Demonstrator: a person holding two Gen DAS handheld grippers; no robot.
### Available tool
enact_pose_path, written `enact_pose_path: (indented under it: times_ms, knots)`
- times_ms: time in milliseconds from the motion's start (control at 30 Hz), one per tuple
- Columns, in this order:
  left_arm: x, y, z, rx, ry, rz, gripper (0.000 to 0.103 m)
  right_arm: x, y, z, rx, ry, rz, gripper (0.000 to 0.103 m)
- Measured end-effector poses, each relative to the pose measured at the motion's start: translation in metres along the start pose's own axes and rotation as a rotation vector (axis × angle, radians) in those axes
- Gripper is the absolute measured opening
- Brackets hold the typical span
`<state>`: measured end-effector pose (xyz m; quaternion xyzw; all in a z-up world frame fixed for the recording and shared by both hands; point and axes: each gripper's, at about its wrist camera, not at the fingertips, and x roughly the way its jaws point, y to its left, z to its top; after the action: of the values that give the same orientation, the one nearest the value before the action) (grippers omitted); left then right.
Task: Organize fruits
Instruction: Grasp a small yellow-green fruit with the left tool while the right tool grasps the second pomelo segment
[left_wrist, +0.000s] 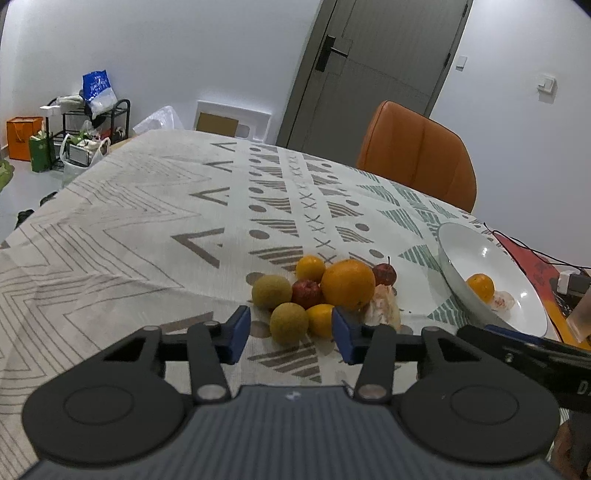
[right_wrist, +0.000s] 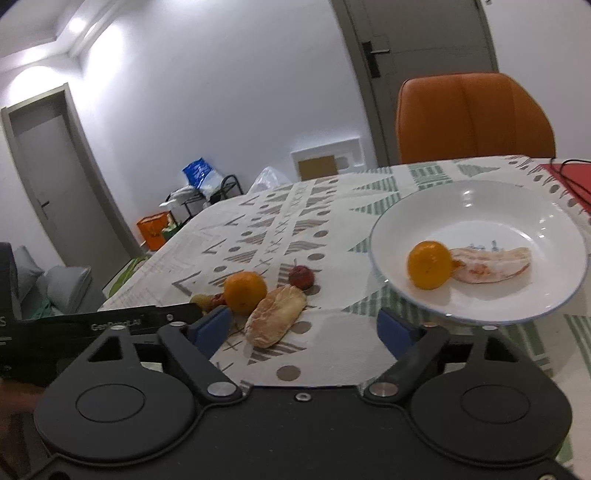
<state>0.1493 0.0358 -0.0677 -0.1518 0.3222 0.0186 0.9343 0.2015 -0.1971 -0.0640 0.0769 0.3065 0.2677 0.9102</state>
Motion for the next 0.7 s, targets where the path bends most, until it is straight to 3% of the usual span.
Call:
enact_pose_path:
  times_ms: [167, 333, 700]
  knots:
    - [0.006, 0.005, -0.001, -0.012, 0.012, -0.012, 0.036, 0.013, 0.006, 0.000, -0.001, 0.043, 0.029, 0.068]
    - [0.009, 0.010, 0.000, -0.014, 0.017, -0.035, 0.022, 0.026, 0.011, 0.000, -0.002, 0.071, 0.035, 0.066]
    - [-0.004, 0.018, 0.006, -0.024, -0.020, -0.038, 0.022, 0.052, 0.021, 0.001, -0.012, 0.125, 0.028, 0.062]
